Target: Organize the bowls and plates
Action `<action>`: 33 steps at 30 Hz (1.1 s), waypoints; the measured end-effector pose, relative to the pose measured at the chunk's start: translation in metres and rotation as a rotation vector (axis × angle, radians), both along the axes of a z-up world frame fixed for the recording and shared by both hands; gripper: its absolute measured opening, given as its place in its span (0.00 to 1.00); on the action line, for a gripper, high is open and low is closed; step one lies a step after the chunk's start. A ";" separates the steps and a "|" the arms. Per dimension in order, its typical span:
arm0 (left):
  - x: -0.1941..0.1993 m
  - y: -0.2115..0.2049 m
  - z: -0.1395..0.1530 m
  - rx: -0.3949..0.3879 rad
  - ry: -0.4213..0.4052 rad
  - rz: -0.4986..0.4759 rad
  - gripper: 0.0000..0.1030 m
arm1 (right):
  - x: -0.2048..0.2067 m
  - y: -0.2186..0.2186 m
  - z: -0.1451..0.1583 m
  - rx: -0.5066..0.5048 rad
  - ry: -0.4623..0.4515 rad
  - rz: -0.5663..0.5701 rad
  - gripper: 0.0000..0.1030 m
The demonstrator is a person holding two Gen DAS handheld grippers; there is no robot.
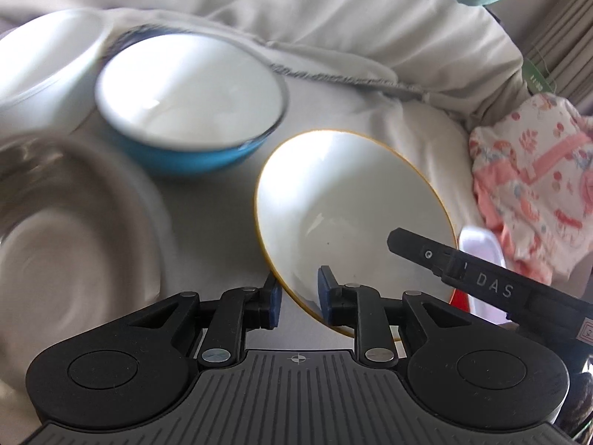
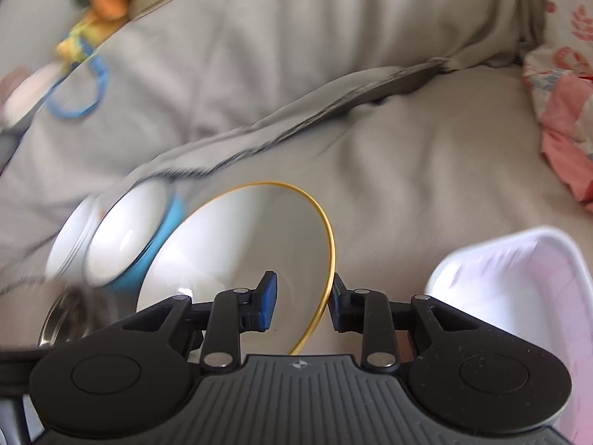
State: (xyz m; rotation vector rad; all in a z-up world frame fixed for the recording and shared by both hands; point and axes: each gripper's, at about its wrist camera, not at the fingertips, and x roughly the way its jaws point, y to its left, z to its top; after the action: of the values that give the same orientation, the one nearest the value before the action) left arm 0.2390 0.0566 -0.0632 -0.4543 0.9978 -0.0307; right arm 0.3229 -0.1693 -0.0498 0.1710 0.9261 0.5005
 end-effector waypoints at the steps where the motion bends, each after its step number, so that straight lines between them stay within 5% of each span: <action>1: -0.009 0.002 -0.002 0.008 0.002 -0.004 0.24 | -0.009 0.003 -0.001 -0.002 0.002 0.026 0.28; 8: -0.024 0.013 -0.001 -0.004 -0.015 0.010 0.24 | -0.034 0.007 -0.006 0.025 0.012 0.058 0.28; 16: -0.014 -0.001 0.002 0.123 -0.017 0.000 0.22 | -0.020 0.010 -0.017 0.054 0.044 0.045 0.29; 33: -0.039 -0.006 0.009 0.143 0.001 -0.020 0.22 | -0.057 0.001 -0.021 0.069 0.078 0.082 0.30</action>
State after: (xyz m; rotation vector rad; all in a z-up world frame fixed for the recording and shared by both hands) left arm 0.1995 0.0510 -0.0547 -0.3136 0.9980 0.0223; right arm 0.2663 -0.1682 -0.0706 0.2172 0.9956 0.6062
